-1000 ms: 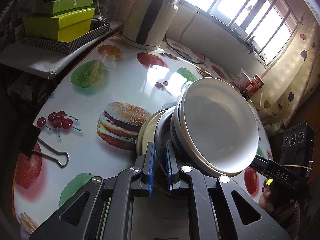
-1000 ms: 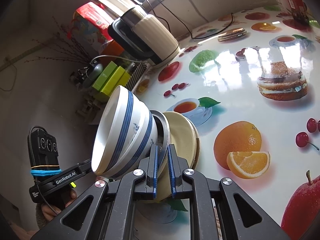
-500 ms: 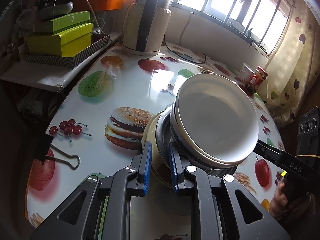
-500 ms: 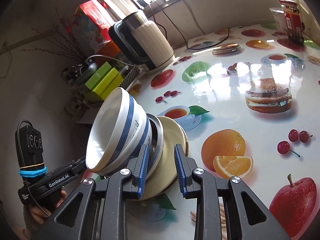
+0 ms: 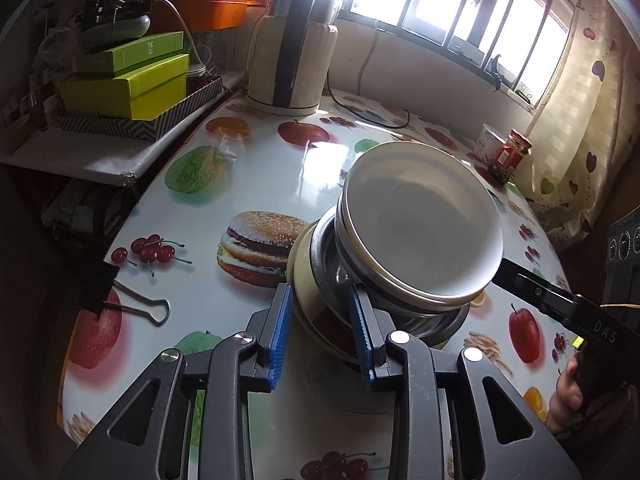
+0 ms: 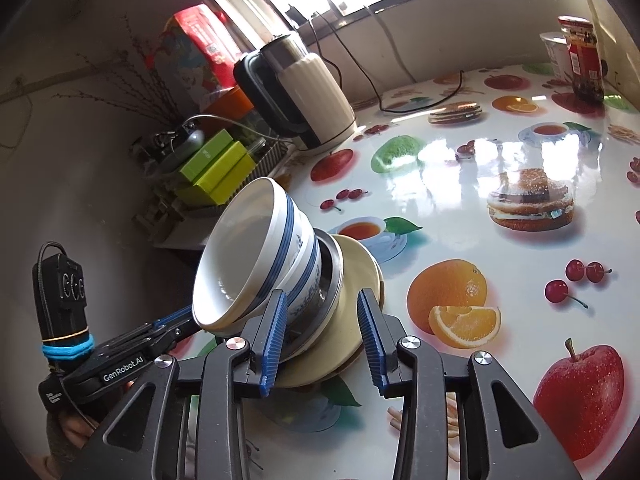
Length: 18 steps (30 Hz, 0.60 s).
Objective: Organize plates and bowls
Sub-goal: 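Open both tools and pull them back from the stack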
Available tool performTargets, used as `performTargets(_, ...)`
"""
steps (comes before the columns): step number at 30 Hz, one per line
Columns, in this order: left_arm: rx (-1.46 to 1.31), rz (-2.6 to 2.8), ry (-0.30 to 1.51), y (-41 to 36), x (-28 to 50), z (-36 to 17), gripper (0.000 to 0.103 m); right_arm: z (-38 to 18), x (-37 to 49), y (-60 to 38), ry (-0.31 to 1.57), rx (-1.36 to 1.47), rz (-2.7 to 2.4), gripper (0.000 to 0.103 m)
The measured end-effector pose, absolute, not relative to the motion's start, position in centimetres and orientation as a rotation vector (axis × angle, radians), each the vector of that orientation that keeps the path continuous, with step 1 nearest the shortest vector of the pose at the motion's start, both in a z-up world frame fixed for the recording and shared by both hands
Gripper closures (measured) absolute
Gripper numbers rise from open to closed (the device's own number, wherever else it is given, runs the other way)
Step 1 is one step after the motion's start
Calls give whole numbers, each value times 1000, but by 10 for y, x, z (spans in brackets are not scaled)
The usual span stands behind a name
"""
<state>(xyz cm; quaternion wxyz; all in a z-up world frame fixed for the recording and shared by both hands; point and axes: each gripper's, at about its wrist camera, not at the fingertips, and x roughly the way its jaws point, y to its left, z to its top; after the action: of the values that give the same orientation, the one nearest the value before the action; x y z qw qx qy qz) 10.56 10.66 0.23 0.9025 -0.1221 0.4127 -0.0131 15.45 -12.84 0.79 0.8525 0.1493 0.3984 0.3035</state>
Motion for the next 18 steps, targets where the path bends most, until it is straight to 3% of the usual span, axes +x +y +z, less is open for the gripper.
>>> performTargets(11,-208,-17,836,97,93,6,72,16,136,-135,790,280,611,58)
performTargets(15,-205,1,838,97,88,5,62,19,129,-134,778,243,588,56)
performTargets(18,-197,13,841,96,84,2,62,22,121,-131,759,201,571,52)
